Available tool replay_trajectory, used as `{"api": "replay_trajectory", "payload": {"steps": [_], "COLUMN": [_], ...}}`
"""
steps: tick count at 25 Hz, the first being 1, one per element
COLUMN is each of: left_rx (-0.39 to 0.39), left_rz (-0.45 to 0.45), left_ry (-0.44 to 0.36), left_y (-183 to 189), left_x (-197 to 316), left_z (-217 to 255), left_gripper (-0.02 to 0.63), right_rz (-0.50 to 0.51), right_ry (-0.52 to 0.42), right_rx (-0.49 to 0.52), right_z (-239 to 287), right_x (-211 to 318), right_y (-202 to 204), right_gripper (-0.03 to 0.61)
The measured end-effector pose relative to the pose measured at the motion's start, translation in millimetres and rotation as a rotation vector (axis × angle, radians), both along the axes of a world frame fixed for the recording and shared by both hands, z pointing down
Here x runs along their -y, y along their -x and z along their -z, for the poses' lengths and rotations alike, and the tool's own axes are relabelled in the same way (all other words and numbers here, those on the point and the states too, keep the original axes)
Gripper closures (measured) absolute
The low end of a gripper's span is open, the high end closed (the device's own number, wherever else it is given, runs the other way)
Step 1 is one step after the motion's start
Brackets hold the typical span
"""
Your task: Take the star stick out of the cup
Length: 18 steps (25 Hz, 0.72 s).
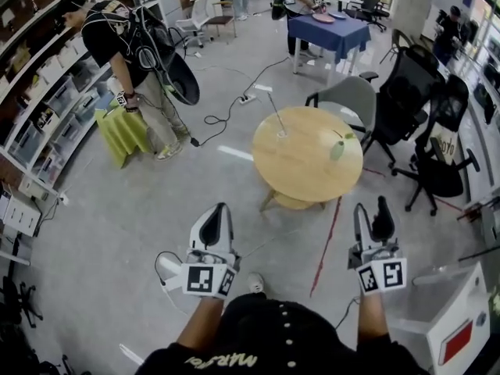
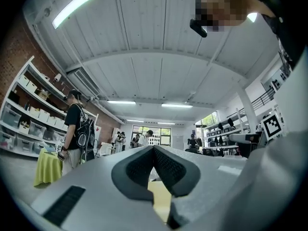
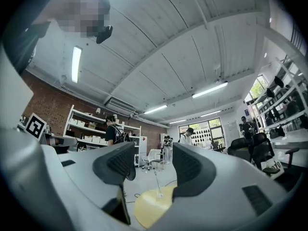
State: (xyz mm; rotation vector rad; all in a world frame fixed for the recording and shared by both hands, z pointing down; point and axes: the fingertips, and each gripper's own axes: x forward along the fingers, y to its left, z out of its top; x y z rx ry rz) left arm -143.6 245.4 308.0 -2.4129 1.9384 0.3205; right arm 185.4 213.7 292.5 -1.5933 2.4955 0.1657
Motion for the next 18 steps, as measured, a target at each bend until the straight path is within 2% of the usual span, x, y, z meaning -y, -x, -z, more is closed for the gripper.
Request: {"api": "replay_trajectory", "payload": {"steps": [8,13,18], "left_rx": [0.017,0.007,-0.006], "left_rz": [-0.035,-0.063,-0.078], "left_ry": [-0.019,0.009,0.023], "left_y": [52.7,65.7,53.1], "left_x": [58.5,88.8,131.6], "left_z": [1.1,-18.0,-31.7], "left_gripper": [0.611,0.611,0.611], "right_rz": [-0.012,-0.026,-0.044], "right_ry": [-0.027,0.006,0.031], "right_rx": [0.006,-0.003,-0.010], "right_z": [3.3,-20.1,-31.6], "right_x": [57.6,78.3,116.2], "right_y": [58.1,66.3,55.5], "right_gripper": [0.337,0.348,0.347]}}
